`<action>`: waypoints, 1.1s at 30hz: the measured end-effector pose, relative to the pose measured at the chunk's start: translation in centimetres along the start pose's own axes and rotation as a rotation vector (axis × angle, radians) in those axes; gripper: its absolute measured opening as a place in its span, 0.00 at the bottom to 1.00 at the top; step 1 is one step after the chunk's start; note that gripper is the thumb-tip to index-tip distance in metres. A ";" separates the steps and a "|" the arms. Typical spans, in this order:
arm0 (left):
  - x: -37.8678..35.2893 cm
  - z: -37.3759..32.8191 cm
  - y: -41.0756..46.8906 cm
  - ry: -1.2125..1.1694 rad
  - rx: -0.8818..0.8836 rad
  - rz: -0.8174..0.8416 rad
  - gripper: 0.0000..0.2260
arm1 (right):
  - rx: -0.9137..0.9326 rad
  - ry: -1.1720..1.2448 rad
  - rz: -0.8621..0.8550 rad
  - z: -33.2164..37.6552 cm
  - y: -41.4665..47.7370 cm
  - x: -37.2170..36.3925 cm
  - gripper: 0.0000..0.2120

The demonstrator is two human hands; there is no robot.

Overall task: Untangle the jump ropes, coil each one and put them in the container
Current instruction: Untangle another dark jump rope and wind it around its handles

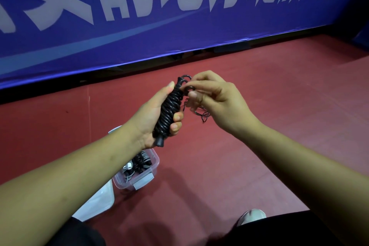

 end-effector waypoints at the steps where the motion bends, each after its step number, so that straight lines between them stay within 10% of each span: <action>1: -0.1 0.1 0.0 0.004 0.006 0.012 0.17 | -0.012 0.063 -0.030 -0.1 0.0 -0.1 0.09; 10: 0.1 0.1 -0.1 -0.055 0.039 0.051 0.17 | -0.193 0.467 -0.115 -0.8 0.0 -0.4 0.13; 33: 0.1 0.4 0.5 0.105 -0.234 -0.029 0.21 | -0.567 0.568 -0.150 -1.2 0.0 0.4 0.03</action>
Point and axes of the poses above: each hand's wrist, its own y-axis towards the middle knuckle, its own x-axis out of the back of the hand, z = x × y, the point moved 4 cm from there along y, towards the middle knuckle, and after that the axes turned 5 degrees about x, right-handed, at the moved point
